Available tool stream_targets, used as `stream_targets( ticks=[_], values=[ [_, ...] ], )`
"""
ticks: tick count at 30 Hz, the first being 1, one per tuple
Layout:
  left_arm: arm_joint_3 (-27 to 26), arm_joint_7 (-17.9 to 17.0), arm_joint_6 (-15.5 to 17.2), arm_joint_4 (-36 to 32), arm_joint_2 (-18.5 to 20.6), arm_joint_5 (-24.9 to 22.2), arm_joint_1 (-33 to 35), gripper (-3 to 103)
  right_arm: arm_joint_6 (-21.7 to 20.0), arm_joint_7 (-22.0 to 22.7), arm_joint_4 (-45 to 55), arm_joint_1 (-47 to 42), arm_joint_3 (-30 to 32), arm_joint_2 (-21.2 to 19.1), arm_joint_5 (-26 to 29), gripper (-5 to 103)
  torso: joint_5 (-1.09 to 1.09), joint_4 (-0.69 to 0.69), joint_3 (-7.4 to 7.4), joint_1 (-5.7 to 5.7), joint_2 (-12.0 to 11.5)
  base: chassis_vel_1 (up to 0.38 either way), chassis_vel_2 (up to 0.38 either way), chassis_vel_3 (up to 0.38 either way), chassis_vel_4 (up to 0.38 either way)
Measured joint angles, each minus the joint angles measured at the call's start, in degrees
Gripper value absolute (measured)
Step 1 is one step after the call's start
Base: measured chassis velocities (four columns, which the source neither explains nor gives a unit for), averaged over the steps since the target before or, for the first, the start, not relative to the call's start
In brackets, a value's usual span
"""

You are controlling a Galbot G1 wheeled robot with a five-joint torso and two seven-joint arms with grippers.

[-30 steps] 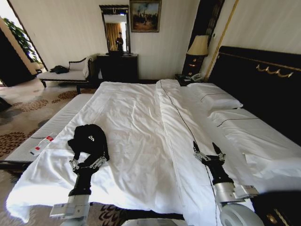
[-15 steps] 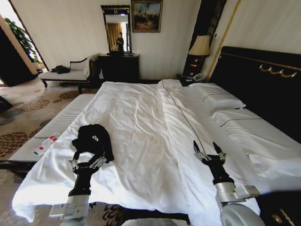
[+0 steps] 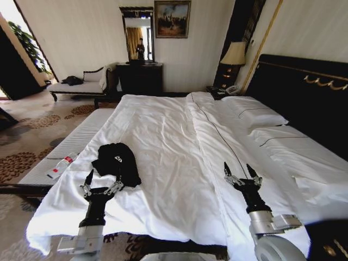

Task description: Fold the clothes on the bed.

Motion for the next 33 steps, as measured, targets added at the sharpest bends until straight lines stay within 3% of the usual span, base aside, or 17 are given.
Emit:
stream_targets(
  ticks=[33],
  values=[
    [0.07,-0.01,-0.16,0.7,0.16,-0.05,-0.53,100,0.41,-0.93,-0.57,0.04,-0.34,0.75,0.16,100,0.0,0.0,0.0,0.0,0.0,0.081,0.08,-0.084,-0.078]
  ],
)
